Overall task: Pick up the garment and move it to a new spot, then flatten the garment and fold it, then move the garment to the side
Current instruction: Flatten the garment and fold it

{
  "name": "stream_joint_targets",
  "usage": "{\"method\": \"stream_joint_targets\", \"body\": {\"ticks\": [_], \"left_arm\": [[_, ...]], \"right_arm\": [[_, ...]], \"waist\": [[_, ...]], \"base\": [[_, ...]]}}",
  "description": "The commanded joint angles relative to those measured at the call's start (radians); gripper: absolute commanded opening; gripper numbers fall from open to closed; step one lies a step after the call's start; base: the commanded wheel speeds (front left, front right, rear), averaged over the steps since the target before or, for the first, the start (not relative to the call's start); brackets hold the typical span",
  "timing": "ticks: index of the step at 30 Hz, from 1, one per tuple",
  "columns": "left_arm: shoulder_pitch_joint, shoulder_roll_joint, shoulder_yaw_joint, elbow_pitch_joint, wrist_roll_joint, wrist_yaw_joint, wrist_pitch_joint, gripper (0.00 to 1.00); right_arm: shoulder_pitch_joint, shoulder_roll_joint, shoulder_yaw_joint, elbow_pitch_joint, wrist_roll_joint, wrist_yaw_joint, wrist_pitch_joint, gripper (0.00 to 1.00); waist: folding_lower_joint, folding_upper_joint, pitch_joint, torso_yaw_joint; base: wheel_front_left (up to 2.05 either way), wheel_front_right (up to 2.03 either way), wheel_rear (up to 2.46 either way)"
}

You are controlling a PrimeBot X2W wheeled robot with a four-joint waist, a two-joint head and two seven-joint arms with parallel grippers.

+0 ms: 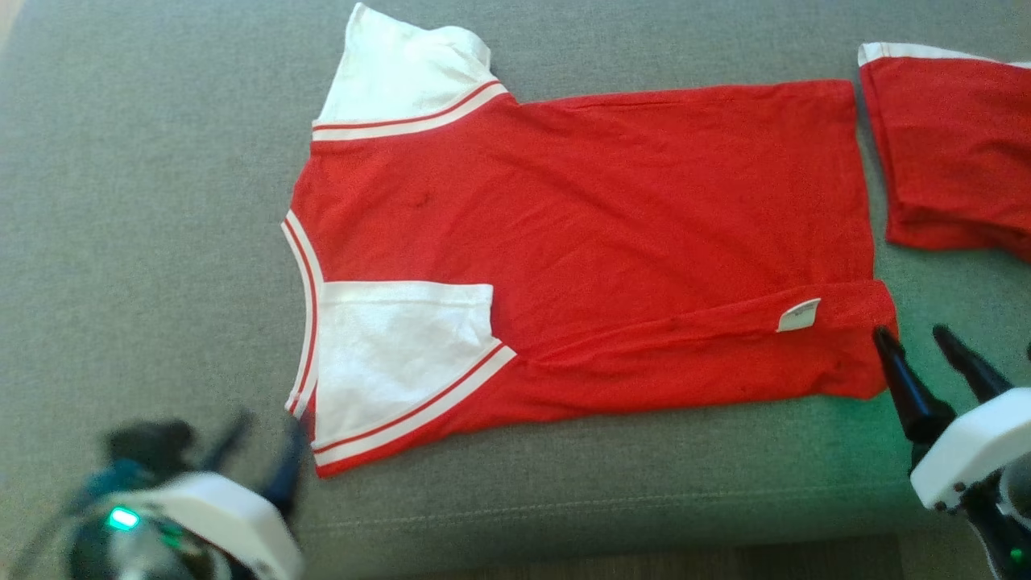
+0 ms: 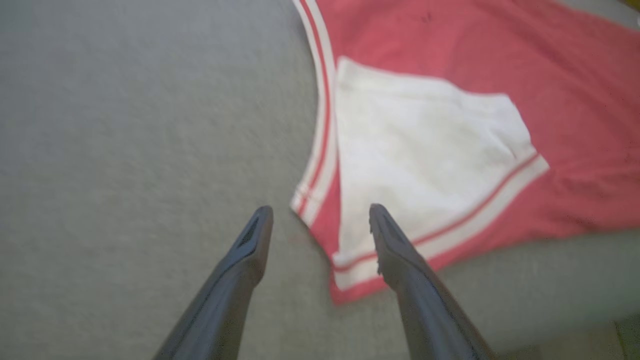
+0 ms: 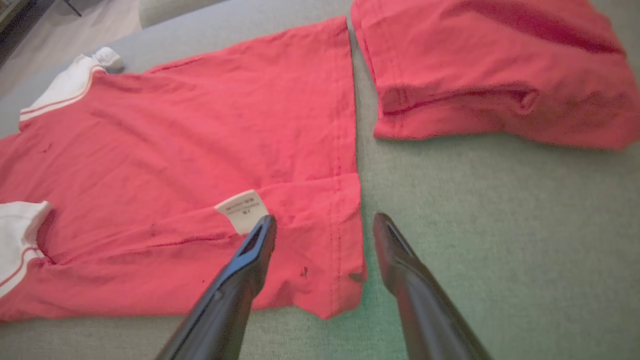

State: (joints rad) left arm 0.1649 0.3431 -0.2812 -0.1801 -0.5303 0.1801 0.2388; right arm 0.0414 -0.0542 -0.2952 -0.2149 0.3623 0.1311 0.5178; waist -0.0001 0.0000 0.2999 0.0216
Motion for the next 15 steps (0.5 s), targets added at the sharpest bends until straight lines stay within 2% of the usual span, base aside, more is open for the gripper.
{"method": "stream_joint_targets", "body": {"ticks": [1,3,6,8,9,15], "left_arm": [[-0.041,0.028,0.061,-0.045,0.010,0.012,-0.016,1.00],[-0.077,0.050,0.105,-0.076,0.011,0.018,-0.032,1.00],[-0.181,0.090,0.145,-0.089,0.004,-0.006,-0.028,1.00],[-0.278,0.118,0.147,-0.078,-0.005,-0.039,-0.003,1.00],[-0.391,0.154,0.147,-0.041,-0.013,-0.081,0.030,1.00],[-0.731,0.217,0.104,0.135,-0.051,-0.210,0.153,1.00]], "right_arm": [[-0.004,-0.006,0.017,-0.052,-0.005,0.000,-0.009,1.00],[-0.015,-0.003,0.037,-0.094,-0.008,0.000,-0.014,1.00],[-0.037,0.001,0.089,-0.130,0.001,0.000,-0.030,1.00],[-0.052,0.003,0.134,-0.129,0.003,0.000,-0.040,1.00],[-0.069,0.003,0.180,-0.116,-0.008,0.000,-0.048,1.00],[-0.133,0.004,0.275,-0.073,-0.008,0.000,-0.091,1.00]], "waist": [[0.0001,0.0000,0.004,-0.004],[0.0001,0.0000,0.015,-0.011],[0.0001,0.0000,0.037,-0.018],[0.0001,0.0000,0.055,-0.021],[0.0001,0.0000,0.080,-0.029],[0.0001,0.0000,0.159,-0.060]], "base": [[0.00,0.00,0.00],[0.00,0.00,0.00],[0.00,0.00,0.00],[0.00,0.00,0.00],[0.00,0.00,0.00],[0.00,0.00,0.00]]}}
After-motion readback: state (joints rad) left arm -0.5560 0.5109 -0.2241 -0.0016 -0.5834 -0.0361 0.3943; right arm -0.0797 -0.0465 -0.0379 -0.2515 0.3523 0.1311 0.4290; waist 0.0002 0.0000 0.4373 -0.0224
